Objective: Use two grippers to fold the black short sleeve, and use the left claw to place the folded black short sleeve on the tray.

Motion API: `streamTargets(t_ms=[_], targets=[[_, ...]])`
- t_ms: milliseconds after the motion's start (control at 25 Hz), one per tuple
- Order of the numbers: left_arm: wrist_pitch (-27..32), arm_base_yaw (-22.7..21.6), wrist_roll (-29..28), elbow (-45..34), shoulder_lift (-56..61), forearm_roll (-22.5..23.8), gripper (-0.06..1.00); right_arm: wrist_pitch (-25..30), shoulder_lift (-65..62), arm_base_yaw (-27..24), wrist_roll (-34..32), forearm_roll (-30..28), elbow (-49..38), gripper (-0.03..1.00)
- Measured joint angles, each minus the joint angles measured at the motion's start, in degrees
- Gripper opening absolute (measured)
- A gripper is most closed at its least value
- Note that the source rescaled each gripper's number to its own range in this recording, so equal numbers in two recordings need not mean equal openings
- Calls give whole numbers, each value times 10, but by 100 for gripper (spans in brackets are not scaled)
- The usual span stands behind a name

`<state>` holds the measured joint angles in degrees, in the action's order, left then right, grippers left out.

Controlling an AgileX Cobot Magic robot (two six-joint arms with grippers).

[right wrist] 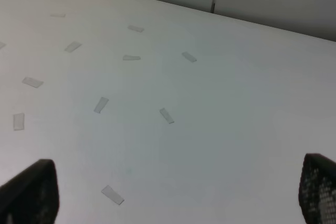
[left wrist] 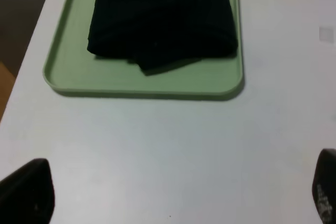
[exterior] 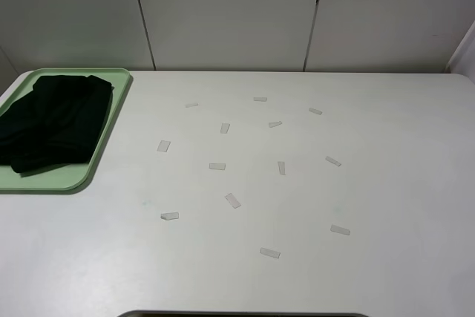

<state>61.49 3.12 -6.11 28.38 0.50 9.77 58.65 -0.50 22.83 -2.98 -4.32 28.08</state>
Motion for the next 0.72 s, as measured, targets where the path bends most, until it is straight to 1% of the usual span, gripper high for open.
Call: streamTargets(t_ms=[240,720], targets=[[0,0,9,0,0,0,98,0,0,0,0,0,0,100],[0,0,10,0,0,0,98,0,0,0,0,0,0,100]])
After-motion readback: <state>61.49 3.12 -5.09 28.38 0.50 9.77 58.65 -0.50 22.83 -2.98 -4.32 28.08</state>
